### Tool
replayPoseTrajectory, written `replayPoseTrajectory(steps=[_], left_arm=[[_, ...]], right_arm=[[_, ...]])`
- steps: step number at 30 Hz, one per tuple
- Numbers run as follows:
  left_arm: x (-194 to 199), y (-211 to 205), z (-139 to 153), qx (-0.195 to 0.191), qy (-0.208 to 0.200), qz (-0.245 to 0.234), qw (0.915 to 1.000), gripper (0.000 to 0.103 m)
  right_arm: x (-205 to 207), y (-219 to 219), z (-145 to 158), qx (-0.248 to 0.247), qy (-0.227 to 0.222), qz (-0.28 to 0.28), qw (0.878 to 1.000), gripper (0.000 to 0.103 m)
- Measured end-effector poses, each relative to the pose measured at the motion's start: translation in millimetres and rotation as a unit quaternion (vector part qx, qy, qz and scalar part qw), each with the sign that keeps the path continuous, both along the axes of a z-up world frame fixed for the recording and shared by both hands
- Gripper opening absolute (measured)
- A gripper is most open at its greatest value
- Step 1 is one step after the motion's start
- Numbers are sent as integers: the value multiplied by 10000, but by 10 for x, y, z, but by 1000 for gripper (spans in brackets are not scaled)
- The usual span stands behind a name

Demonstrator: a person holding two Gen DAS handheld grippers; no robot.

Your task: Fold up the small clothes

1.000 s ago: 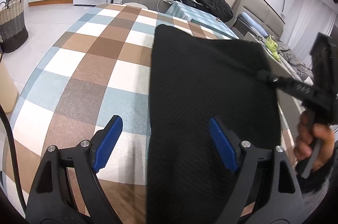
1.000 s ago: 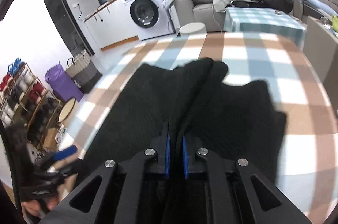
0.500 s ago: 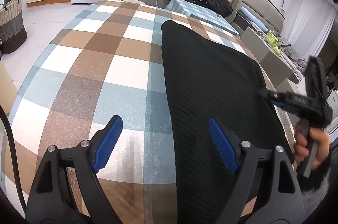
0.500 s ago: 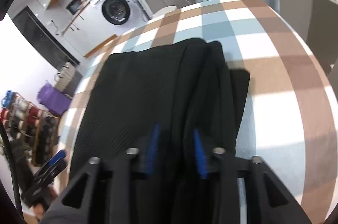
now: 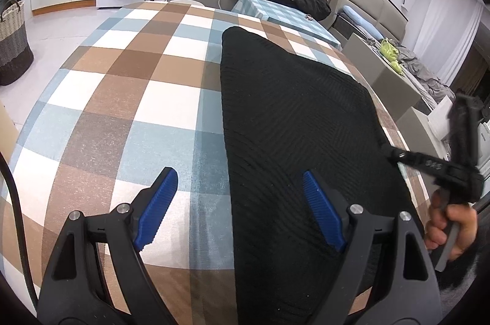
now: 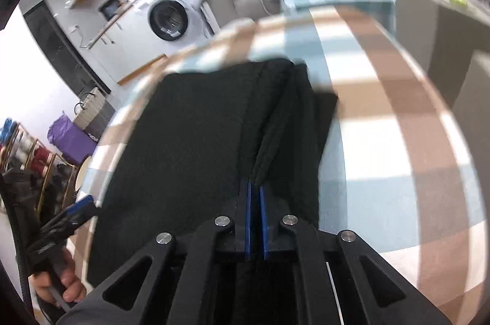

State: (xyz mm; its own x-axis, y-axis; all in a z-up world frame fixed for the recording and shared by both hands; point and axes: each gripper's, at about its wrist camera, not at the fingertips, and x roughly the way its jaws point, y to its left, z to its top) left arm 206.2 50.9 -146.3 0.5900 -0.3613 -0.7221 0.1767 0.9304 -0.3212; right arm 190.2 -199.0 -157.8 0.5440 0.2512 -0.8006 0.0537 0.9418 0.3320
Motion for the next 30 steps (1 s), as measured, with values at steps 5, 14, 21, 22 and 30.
replayPoseTrajectory(steps=[5, 14, 21, 22, 30], left_arm=[[-2, -7, -19, 49, 26, -21, 10000, 82], [4, -30, -22, 117, 4, -41, 9999, 82], [13, 8, 1, 30, 8, -21, 10000, 82], [16, 1, -2, 34, 5, -33, 10000, 82], [-6, -30, -74, 112, 98, -98, 9998, 82]], right_arm=[[-27, -46, 30, 430, -107, 77, 9990, 25], [178, 52, 12, 398, -196, 227, 9988, 14], [69, 80, 468, 347, -806, 260, 9958, 9], [93, 73, 437, 234, -773, 235, 9965, 9], [-2, -89, 52, 544, -82, 167, 9983, 20]])
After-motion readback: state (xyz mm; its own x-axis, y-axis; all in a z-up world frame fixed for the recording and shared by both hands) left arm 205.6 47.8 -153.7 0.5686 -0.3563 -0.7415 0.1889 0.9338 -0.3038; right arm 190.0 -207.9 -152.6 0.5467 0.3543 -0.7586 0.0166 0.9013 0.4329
